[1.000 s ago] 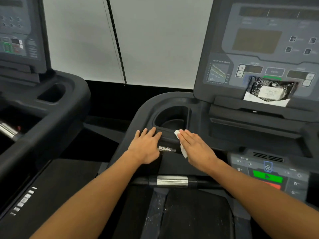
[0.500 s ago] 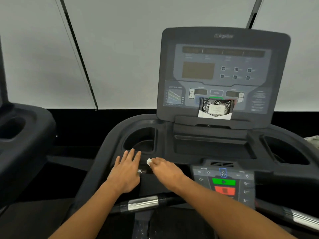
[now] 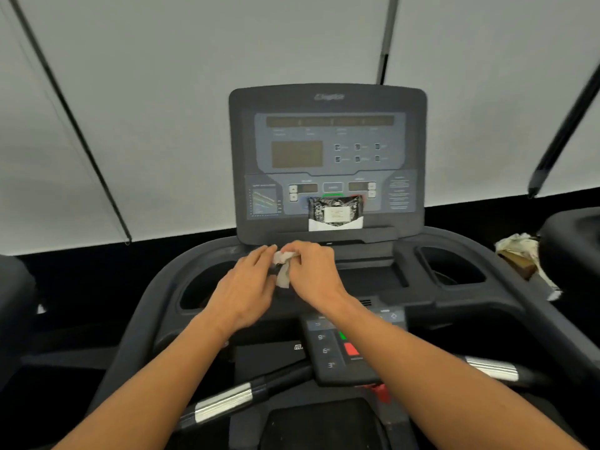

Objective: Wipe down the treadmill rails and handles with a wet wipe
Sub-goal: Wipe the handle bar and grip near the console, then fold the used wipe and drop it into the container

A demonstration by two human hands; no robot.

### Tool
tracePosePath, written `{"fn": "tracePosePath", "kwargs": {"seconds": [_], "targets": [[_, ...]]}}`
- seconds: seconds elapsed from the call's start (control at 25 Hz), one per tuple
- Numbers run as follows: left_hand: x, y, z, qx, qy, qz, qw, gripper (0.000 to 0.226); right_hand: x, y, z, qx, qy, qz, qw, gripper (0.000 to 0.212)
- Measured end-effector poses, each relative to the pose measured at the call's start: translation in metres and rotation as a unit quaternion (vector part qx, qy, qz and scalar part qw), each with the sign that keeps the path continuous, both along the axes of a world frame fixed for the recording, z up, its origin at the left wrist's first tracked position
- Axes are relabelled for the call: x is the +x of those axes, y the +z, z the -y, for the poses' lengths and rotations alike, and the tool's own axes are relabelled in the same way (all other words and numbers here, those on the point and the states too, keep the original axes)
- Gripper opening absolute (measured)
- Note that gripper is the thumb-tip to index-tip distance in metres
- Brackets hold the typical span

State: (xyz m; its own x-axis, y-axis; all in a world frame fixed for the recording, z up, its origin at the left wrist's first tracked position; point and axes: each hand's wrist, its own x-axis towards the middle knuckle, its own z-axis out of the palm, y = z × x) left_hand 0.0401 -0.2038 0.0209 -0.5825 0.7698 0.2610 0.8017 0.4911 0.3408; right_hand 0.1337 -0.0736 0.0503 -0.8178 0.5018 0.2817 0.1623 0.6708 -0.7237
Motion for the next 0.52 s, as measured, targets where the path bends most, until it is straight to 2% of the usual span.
{"fn": "tracePosePath", "kwargs": {"seconds": [0.32,0.52], "targets": [[0.104,0.023,-0.123,-0.024,-0.161,-0.018,0.986,0.07,0.145,0.01,-0.105,0.045,-0.199,-0.022,0.979,0.033],[0.199,0.011,-0.176,-0.031,-0.24,-0.029,0.97,0.074,0.25,-0.002,-0.14,0.061,-0.26,-0.028,0.963,0.029]]}}
